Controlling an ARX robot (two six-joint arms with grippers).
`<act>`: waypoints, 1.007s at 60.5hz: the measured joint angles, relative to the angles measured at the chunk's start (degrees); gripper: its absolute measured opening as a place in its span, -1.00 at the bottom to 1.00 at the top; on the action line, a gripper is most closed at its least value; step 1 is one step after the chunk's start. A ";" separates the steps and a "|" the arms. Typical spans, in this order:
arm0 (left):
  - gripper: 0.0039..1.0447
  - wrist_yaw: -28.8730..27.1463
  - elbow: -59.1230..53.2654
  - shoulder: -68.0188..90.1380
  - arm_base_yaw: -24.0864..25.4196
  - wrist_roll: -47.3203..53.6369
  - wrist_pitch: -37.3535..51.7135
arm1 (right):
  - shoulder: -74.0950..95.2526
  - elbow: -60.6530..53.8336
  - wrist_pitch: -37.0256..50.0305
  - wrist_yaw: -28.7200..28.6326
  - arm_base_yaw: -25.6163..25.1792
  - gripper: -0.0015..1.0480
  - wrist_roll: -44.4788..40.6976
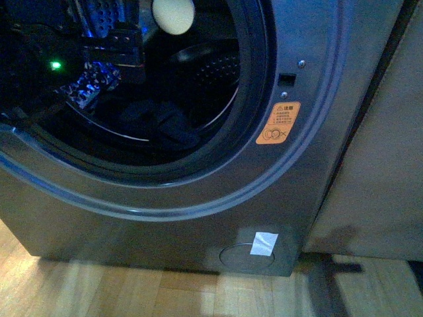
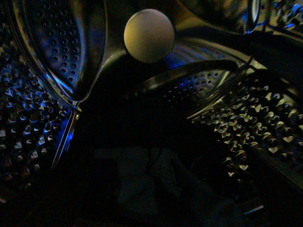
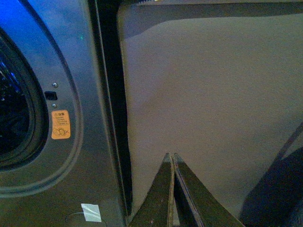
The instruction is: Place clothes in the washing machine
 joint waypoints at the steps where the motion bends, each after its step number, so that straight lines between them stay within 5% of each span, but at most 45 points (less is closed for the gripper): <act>1: 0.88 0.39 -1.09 -1.25 0.04 -0.22 0.04 | 0.00 0.00 0.00 0.00 0.00 -0.95 0.02; 13: 0.87 3.23 -13.42 -15.04 -1.16 -0.61 1.73 | 0.00 0.00 0.00 0.00 0.00 -0.95 0.02; 18: 0.57 -7.67 -19.69 -22.32 -2.36 -1.51 -1.92 | 0.00 0.00 0.00 0.00 0.00 -0.95 0.02; 21: 0.40 -9.27 -22.88 -25.40 -1.92 -1.75 -1.92 | 0.00 0.00 0.00 0.02 0.00 -0.95 0.02; 44: -0.93 -5.77 -38.32 -41.53 3.08 -2.60 -3.06 | 0.00 0.00 0.00 0.00 0.00 -0.95 0.02; 61: -0.94 -0.48 -46.84 -54.16 8.79 -2.64 -7.32 | 0.00 0.00 0.00 0.00 0.00 -0.95 0.00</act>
